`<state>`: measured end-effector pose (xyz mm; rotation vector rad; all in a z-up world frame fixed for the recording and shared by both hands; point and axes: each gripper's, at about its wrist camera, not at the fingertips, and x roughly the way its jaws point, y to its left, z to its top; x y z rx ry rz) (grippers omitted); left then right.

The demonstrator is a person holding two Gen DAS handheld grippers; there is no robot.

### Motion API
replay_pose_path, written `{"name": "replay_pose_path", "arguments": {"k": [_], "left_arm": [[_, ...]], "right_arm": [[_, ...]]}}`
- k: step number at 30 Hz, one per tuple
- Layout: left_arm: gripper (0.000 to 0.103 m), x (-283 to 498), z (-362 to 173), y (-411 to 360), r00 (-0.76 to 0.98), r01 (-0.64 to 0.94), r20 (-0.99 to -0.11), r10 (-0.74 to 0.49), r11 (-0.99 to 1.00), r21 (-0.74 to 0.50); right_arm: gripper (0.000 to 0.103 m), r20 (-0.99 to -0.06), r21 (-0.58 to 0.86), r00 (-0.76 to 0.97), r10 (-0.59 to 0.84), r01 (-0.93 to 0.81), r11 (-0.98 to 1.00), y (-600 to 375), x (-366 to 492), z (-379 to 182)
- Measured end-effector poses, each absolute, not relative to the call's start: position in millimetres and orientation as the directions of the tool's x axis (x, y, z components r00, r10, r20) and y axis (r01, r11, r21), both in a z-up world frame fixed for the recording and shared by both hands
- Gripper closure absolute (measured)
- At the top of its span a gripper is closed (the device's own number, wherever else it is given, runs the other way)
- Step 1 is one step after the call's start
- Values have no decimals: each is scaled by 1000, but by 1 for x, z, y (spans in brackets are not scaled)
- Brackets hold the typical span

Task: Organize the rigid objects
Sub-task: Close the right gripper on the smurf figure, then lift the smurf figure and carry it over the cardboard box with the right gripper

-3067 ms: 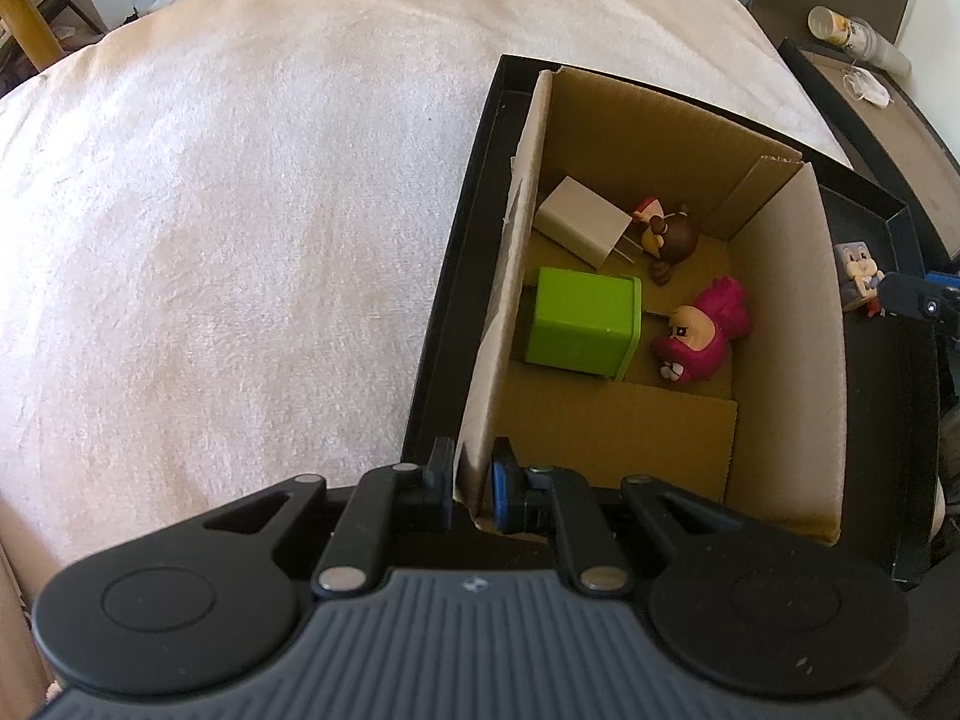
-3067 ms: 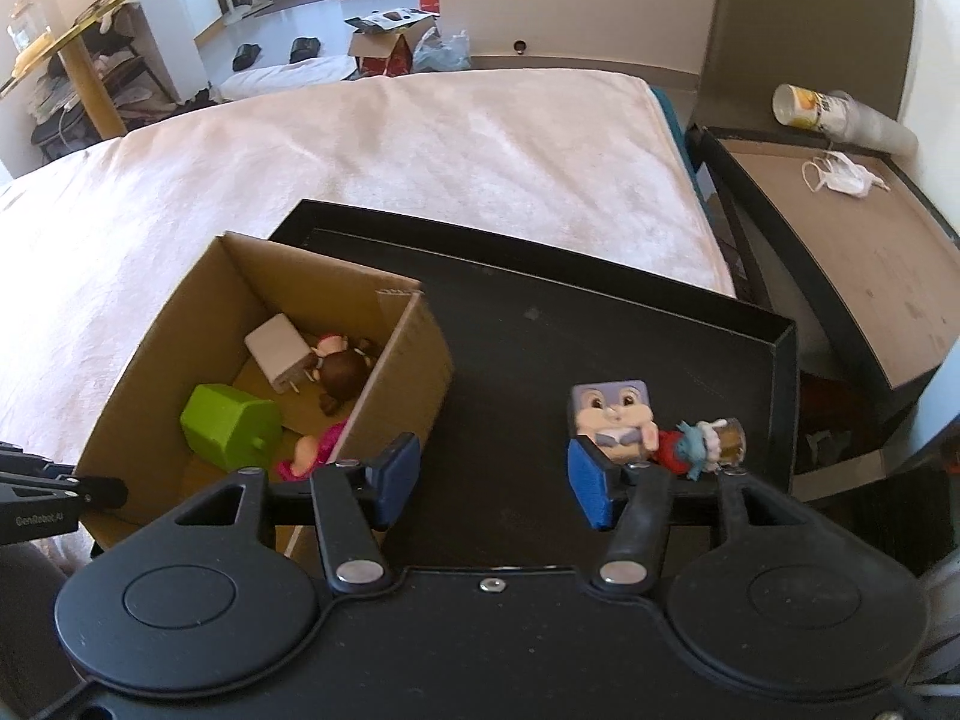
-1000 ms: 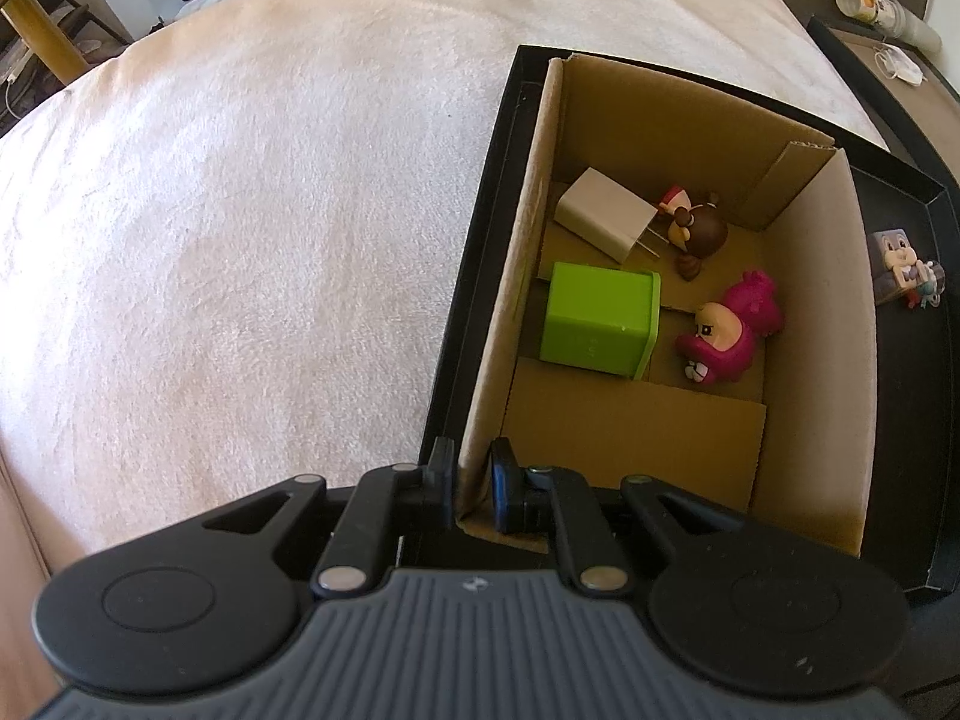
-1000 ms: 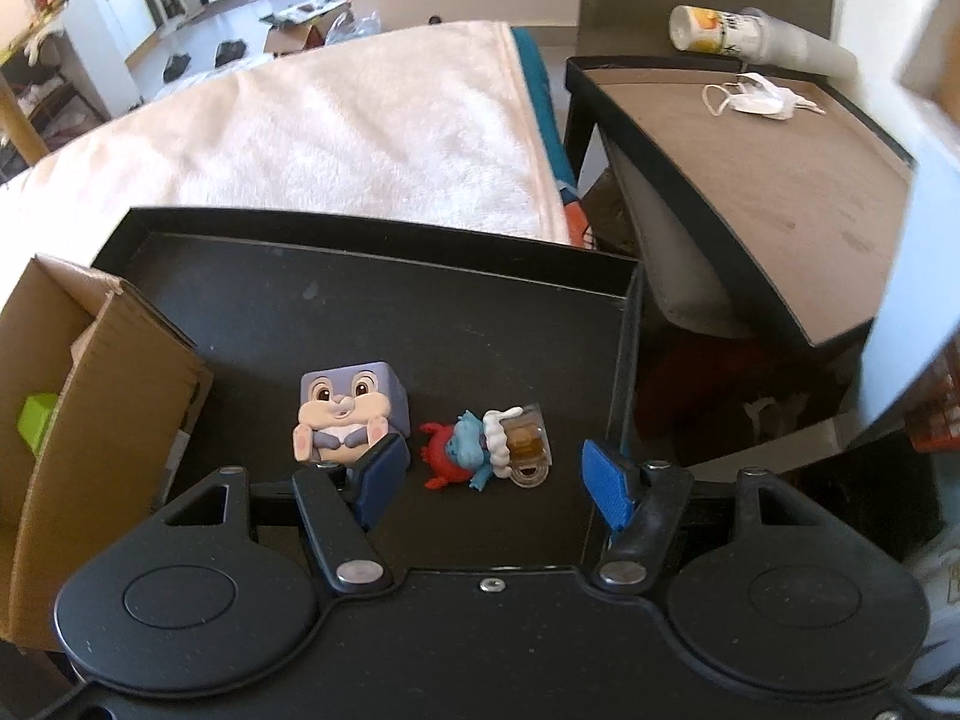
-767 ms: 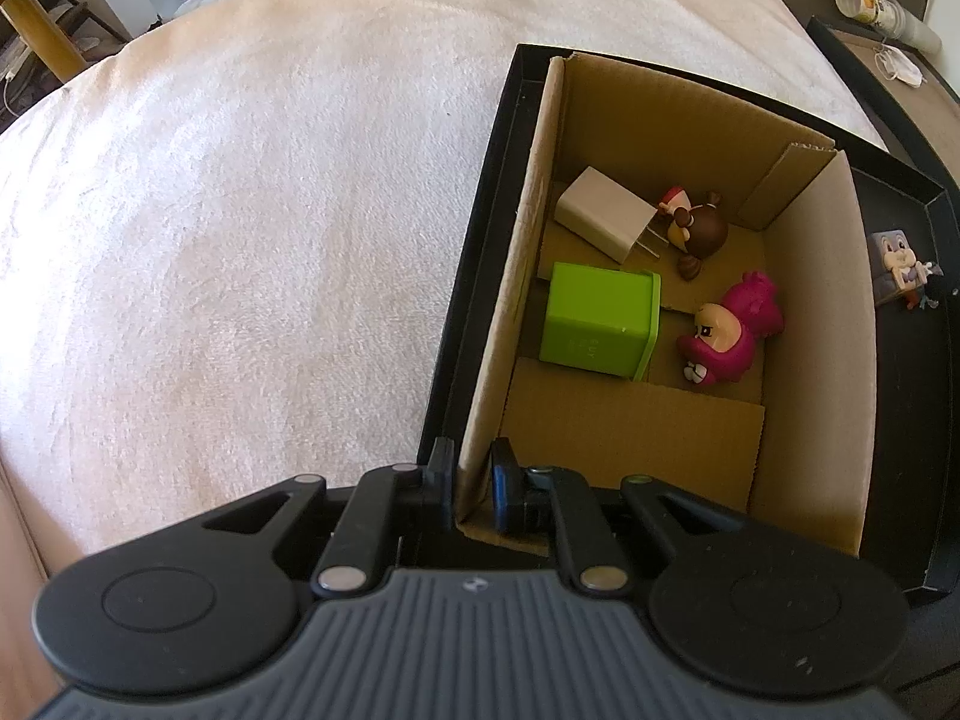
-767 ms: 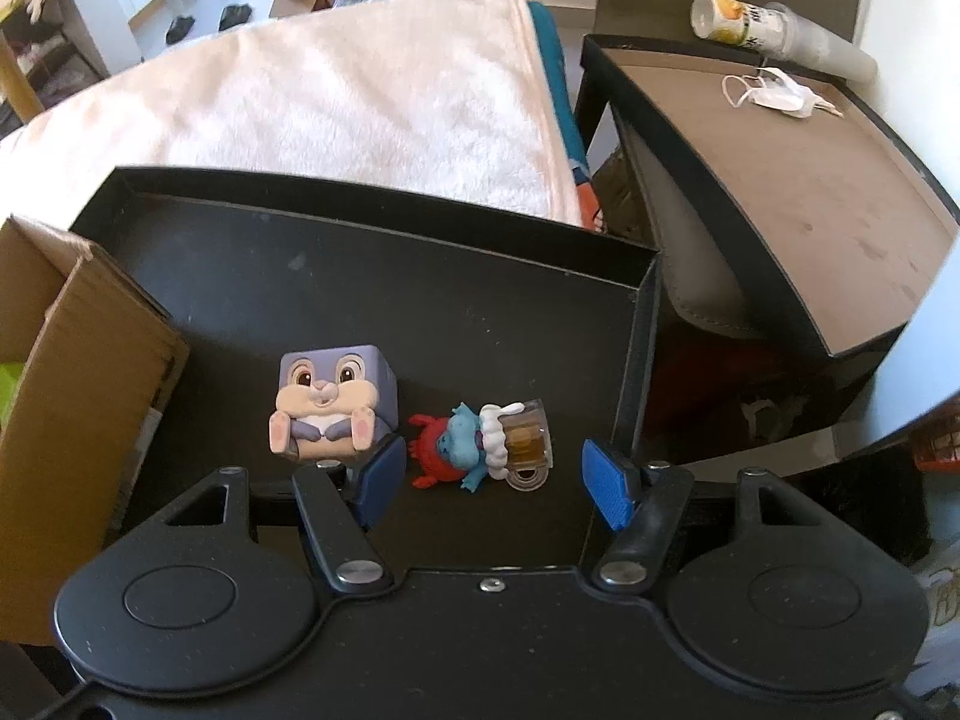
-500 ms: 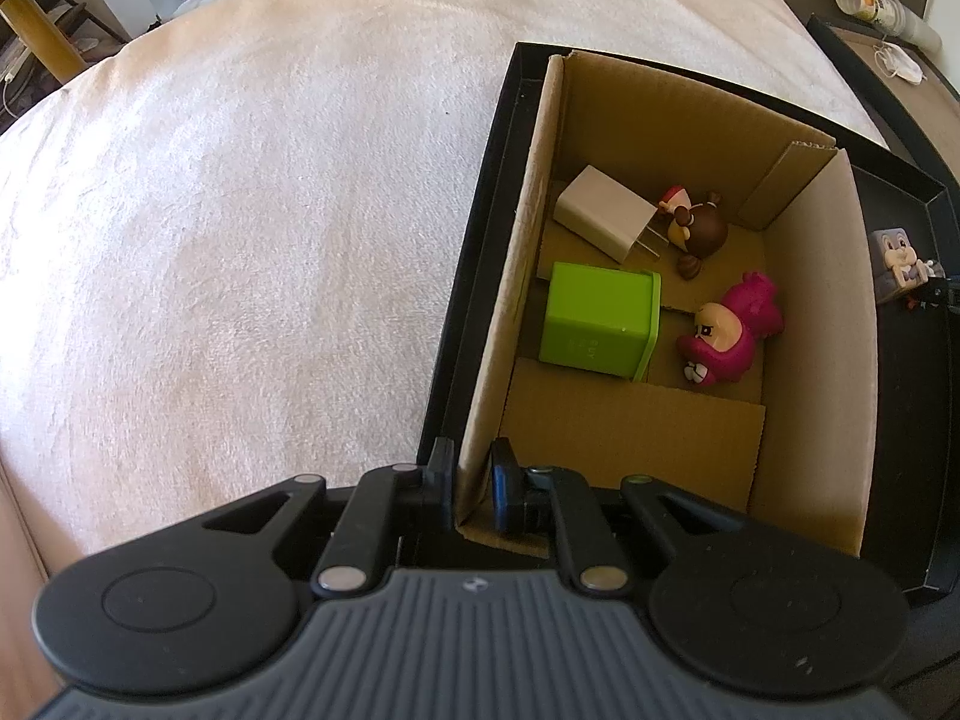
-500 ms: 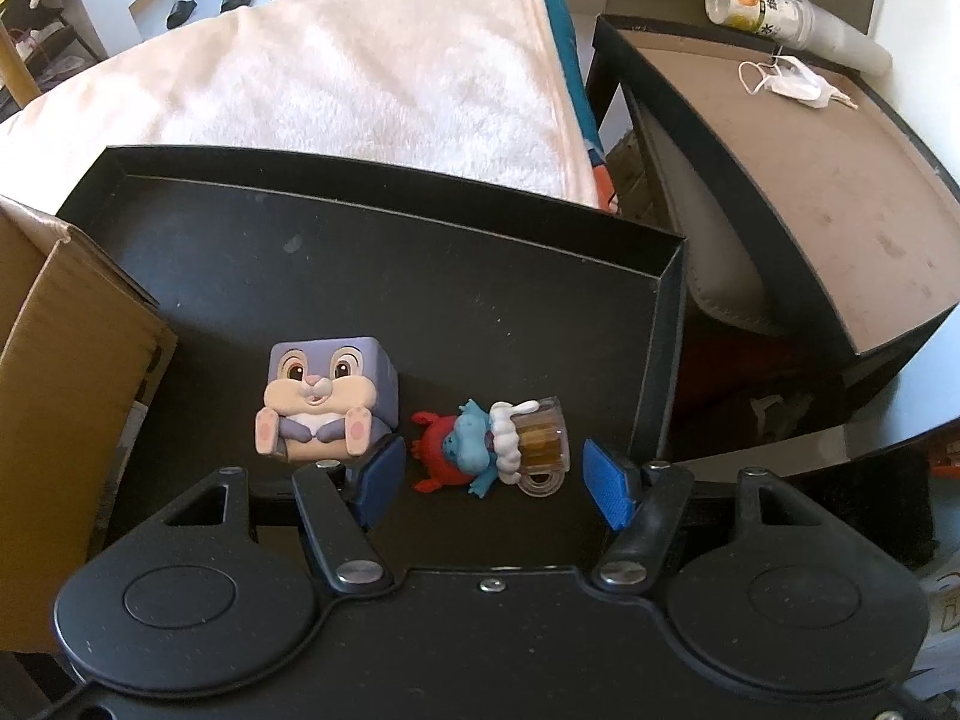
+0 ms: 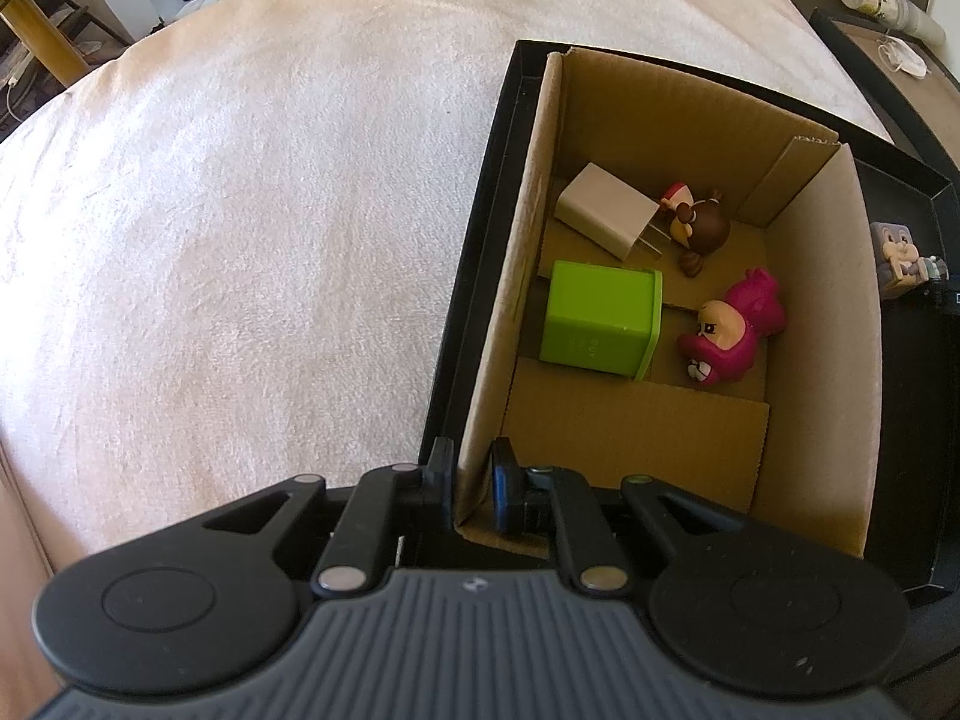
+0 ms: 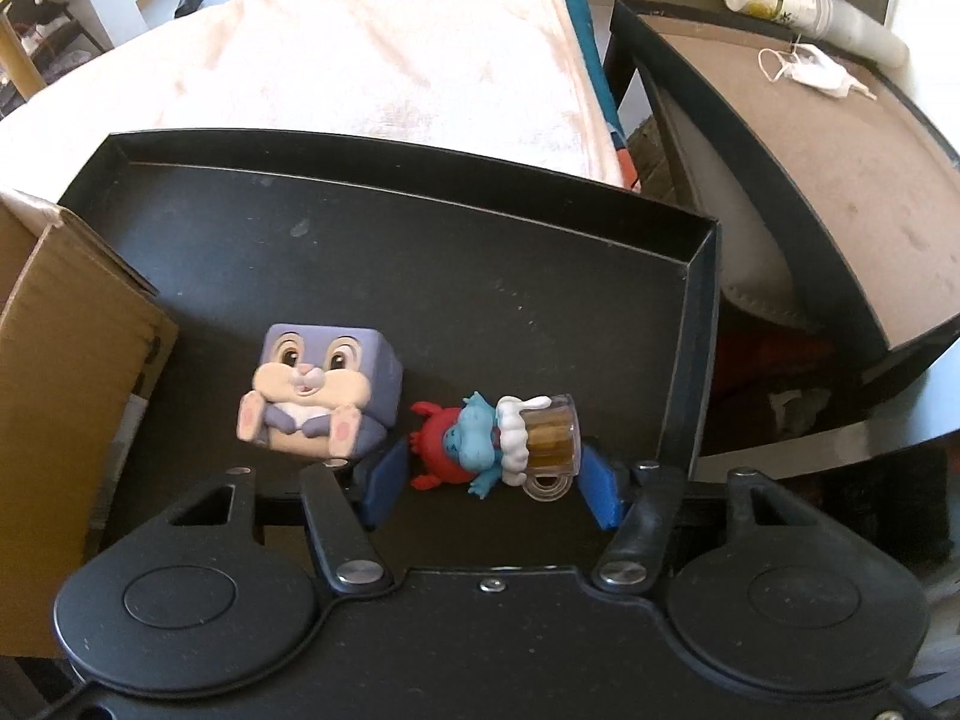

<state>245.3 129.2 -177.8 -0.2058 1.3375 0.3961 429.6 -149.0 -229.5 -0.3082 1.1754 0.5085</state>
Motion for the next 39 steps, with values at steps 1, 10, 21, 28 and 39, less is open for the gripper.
{"name": "replay_pose_path", "arguments": {"k": [1,10,21,28,39], "left_arm": [[91,245,-178,129,178,-393,-971,161,916,80],[91,245,-178,129,182,-394,-971,158,916,76],[91,239,-172,131,213,-394,-967,143,918,49],[91,237,-170,131,233,-393,-964,129,919,28],[91,233,-167,133,254,-390,-961,111,921,3]], "right_arm": [[44,-931,27,296,215,-530,847,-149,429,-228],[44,-923,36,306,233,-535,844,-146,416,-211],[44,-901,19,346,263,-573,819,-131,398,-177],[44,-883,12,371,289,-597,802,-117,387,-153],[44,-861,21,386,332,-625,780,-94,365,-125]]}}
